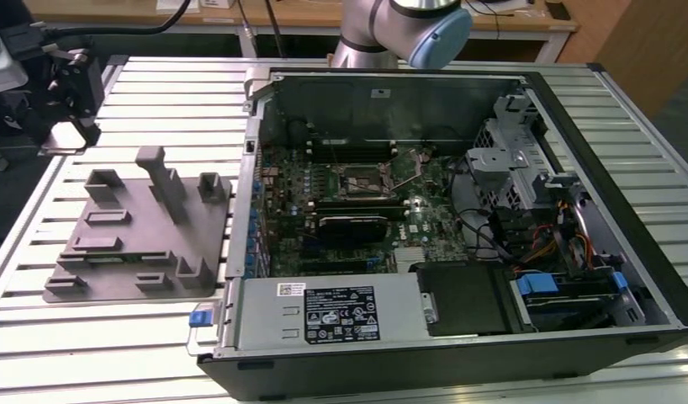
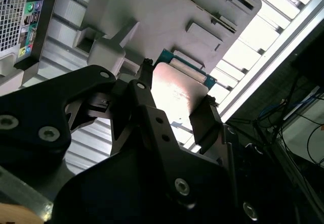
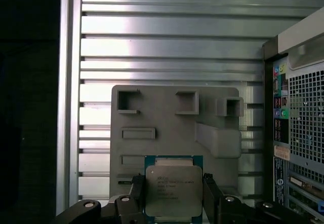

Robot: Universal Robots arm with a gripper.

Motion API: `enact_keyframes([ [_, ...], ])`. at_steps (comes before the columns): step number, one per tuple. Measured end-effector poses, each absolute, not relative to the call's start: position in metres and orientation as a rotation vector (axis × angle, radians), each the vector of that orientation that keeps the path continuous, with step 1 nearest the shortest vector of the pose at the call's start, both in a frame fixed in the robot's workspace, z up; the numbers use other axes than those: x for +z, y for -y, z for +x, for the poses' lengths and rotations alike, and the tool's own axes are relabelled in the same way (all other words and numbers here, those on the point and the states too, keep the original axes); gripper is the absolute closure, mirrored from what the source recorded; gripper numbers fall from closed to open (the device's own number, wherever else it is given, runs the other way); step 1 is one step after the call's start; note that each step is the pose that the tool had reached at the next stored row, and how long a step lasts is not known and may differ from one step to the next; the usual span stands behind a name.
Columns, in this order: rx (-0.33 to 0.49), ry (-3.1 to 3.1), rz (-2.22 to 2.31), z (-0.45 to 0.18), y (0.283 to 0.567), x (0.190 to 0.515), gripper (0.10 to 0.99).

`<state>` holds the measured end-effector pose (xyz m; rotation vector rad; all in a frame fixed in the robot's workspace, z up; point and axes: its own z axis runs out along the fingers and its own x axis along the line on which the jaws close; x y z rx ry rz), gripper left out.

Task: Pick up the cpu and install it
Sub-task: 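Pick up the cpu and move it towards the insertion slot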

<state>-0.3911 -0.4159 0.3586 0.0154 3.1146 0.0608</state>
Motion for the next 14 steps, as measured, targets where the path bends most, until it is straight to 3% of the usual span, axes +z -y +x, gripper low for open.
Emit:
enact_keyframes([
  [14, 0.061, -3.115, 0.015, -0.366, 0.416, 0.359, 0.545],
])
